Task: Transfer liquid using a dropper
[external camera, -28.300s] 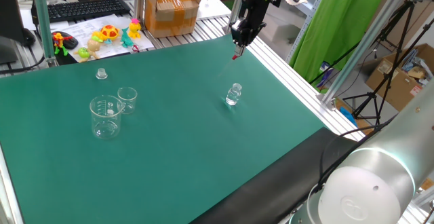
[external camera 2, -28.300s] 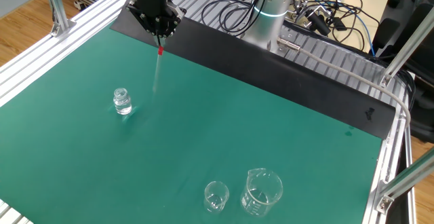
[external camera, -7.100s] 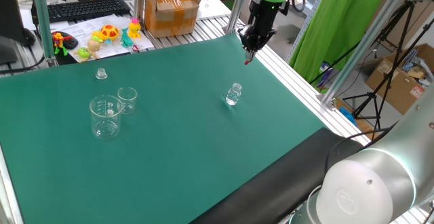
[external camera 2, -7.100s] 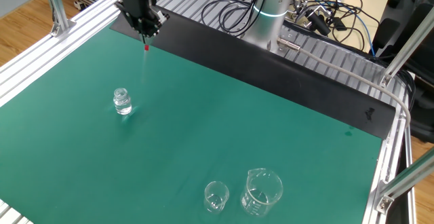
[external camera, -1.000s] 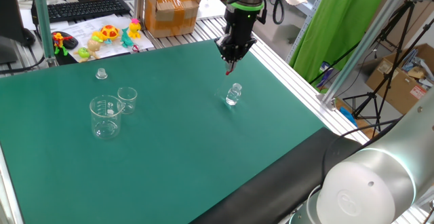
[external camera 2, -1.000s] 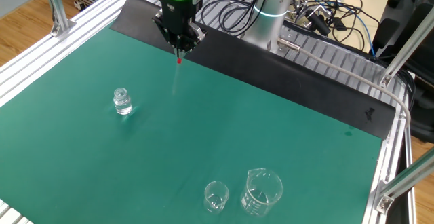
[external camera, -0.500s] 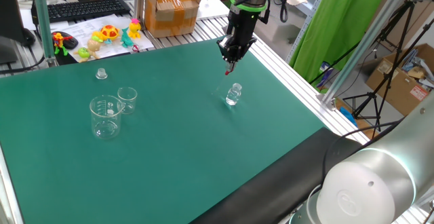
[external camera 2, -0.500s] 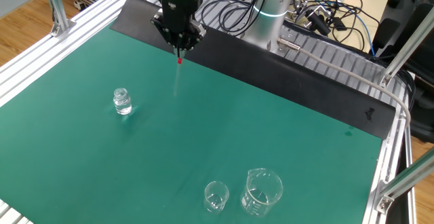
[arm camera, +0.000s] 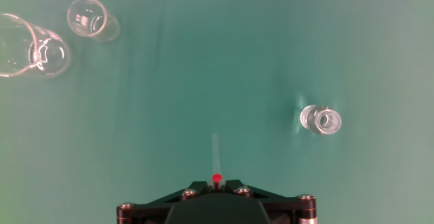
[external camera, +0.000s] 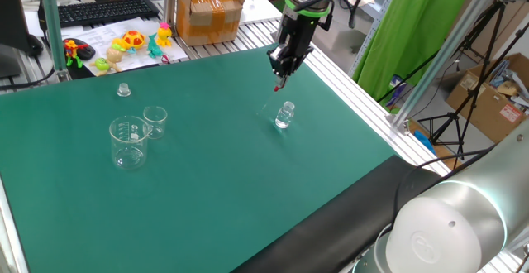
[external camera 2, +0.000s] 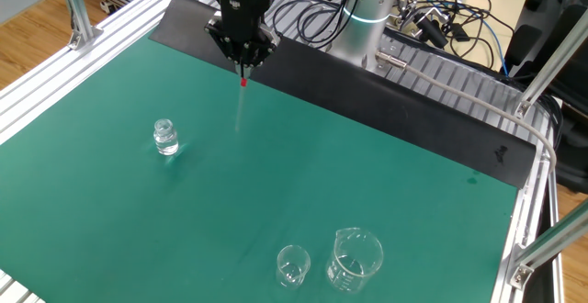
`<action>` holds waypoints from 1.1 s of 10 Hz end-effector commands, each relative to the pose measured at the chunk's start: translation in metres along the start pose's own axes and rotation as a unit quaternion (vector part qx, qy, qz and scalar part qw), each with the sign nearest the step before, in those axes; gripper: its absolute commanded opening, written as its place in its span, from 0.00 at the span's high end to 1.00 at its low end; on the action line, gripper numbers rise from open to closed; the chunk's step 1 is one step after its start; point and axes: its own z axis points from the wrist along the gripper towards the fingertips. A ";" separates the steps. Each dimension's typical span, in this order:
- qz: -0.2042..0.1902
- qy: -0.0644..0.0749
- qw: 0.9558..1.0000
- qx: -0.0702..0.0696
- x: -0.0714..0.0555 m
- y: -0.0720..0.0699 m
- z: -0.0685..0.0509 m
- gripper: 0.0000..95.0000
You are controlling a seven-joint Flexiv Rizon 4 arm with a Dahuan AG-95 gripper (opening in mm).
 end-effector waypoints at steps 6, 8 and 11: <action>0.000 -0.018 1.000 0.002 0.000 0.000 0.000 1.00; 0.008 -0.018 1.000 0.002 -0.003 0.006 0.000 1.00; 0.030 -0.013 0.999 0.002 -0.017 0.030 -0.003 1.00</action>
